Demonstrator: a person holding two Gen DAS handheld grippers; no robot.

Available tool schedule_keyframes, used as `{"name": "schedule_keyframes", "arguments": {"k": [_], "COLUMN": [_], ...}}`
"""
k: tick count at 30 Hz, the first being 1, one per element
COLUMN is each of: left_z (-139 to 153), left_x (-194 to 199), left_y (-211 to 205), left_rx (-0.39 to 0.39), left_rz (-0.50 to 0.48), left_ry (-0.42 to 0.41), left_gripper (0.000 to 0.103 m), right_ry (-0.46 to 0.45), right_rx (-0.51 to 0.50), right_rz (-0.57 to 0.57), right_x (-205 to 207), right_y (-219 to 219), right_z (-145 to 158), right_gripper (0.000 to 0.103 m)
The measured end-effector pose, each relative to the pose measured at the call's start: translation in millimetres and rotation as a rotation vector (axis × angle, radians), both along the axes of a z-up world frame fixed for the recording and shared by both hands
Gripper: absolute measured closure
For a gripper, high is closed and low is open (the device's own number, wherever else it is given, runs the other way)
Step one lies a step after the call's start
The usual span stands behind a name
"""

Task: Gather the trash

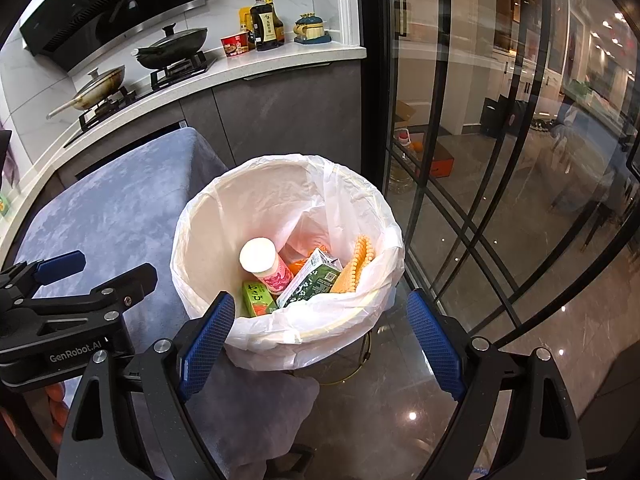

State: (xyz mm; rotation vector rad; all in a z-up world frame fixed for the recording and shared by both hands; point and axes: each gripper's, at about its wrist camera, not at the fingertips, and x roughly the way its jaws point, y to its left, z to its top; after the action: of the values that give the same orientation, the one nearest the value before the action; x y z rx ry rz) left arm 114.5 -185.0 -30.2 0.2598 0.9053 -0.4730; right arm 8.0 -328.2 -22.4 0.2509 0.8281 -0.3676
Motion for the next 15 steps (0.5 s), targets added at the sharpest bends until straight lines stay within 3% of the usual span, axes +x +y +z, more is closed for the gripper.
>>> {"name": "schedule_keyframes", "arguments": {"k": [15], "left_z": [7.0], "left_x": [-3.0], "left_y": [8.5], "left_rx": [-0.007], "left_rz": [0.01], "left_ry": [-0.018], "left_gripper": [0.008], "right_ry": [-0.02], "right_rx": [-0.009], "right_rz": [-0.002], "right_x": [-0.8], "right_y": [8.0], "right_z": [6.7], "right_gripper": [0.019]}}
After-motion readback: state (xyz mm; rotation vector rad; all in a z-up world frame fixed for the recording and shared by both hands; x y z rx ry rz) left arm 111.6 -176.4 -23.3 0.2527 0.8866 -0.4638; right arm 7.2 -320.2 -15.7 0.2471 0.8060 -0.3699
